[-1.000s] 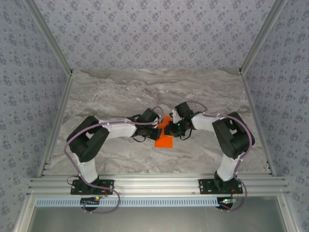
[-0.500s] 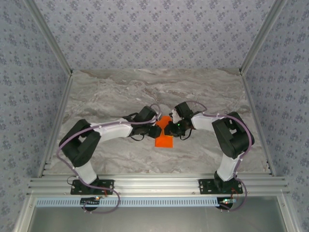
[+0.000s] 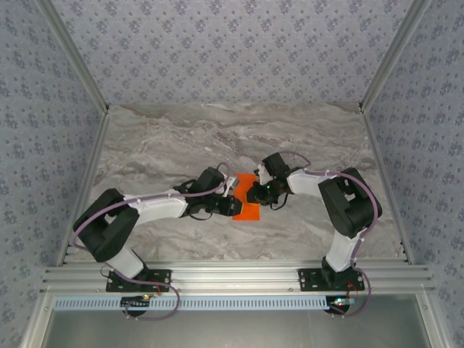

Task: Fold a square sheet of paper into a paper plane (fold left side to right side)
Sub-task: Fold the triangle a second time at the center of the table.

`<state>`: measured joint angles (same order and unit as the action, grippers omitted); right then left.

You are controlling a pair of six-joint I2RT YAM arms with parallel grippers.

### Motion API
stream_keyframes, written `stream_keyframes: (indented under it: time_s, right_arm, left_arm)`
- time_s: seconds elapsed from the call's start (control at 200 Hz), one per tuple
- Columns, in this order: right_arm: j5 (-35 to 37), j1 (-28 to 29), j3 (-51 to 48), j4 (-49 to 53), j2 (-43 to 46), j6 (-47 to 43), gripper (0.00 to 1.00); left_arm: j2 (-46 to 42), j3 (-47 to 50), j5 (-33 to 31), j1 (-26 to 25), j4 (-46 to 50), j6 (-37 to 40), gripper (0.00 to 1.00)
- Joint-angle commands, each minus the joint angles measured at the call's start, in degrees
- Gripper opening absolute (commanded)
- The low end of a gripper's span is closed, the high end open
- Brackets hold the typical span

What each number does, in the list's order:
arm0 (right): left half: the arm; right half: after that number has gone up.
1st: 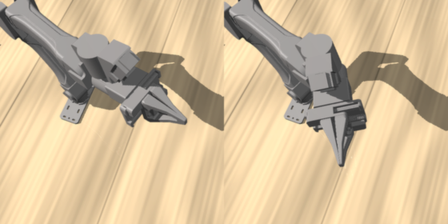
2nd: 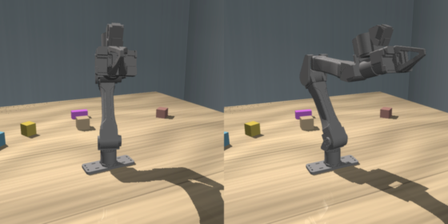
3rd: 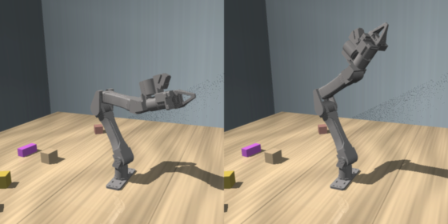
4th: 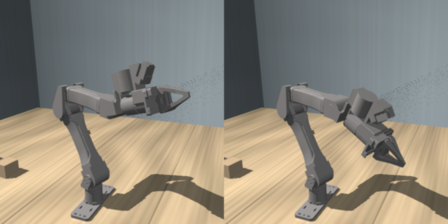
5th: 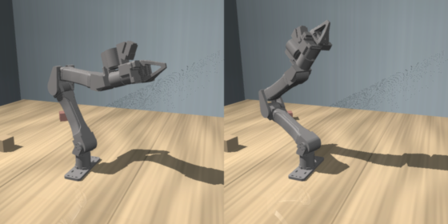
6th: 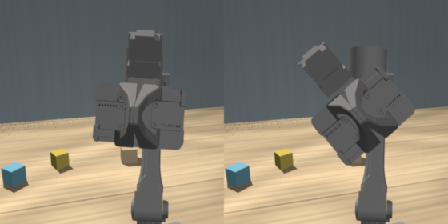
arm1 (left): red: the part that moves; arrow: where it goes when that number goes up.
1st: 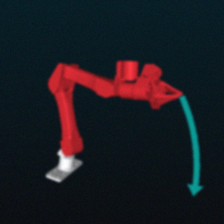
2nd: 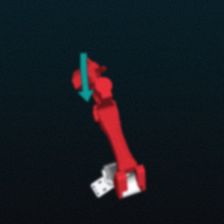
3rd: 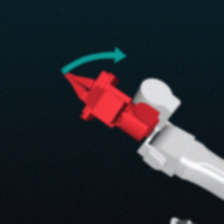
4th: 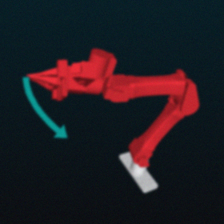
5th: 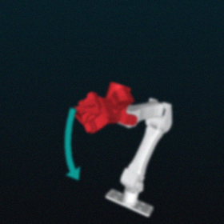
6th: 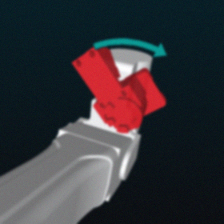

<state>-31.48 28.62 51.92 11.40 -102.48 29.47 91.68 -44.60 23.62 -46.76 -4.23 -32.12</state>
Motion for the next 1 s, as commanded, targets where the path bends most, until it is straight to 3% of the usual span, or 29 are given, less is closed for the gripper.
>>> stream_keyframes:
  time_s: [0.0,0.385,0.994]
  right_arm:
    - [3.36,0.05,-0.16,4.61,-1.94,-1.1,0.15]
    - [3.61,0.21,0.11,5.29,-1.98,-1.46,0.15]
    - [3.14,0.56,1.03,6.1,-1.85,-2.15,0.15]
  left_arm:
    - [1.81,-0.64,4.97,-0.86,-5.74,-2.69,0.24]
    - [5.77,-0.67,3.82,-1.68,-5.7,-2.72,0.23]
    - [5.18,3.74,-0.03,-2.17,-4.76,-4.02,0.21]
